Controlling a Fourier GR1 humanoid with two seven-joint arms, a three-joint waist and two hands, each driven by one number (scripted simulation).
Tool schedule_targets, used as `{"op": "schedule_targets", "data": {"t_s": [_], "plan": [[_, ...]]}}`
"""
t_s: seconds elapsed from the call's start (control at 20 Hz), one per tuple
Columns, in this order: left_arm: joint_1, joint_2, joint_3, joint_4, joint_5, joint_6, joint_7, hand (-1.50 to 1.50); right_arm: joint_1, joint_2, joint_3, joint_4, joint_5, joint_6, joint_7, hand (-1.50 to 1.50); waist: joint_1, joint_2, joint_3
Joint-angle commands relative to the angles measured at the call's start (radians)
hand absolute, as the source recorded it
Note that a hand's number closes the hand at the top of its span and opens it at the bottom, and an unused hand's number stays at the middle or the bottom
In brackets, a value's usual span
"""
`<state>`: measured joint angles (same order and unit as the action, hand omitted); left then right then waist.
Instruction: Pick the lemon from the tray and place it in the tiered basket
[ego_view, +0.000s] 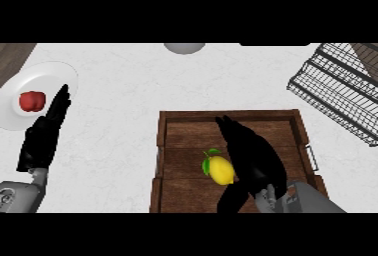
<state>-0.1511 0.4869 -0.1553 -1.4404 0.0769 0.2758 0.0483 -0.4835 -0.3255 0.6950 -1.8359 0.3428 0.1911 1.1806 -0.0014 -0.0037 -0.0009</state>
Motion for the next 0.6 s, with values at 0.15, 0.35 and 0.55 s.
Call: {"op": "schedule_targets", "data": {"t_s": [0.15,0.35,0.55], "plan": [[-0.016,-0.026,0.014,0.049,-0.023,-0.02,-0.017,0.0,0.012,0.052,0.025,0.038,0.059,0.068,0.156,-1.5,0.0,0.003,0.0],[-0.031,-0.023,0.037,0.052,-0.011,-0.043,-0.018,0.0,0.001,0.11,0.04,0.051,0.067,0.08,0.207,-1.5,-0.001,0.002,0.0],[0.002,-0.042,0.033,0.034,-0.042,-0.025,-0.043,0.0,0.034,0.103,0.004,0.101,0.083,0.065,0.146,-1.5,0.003,0.002,0.0]]}}
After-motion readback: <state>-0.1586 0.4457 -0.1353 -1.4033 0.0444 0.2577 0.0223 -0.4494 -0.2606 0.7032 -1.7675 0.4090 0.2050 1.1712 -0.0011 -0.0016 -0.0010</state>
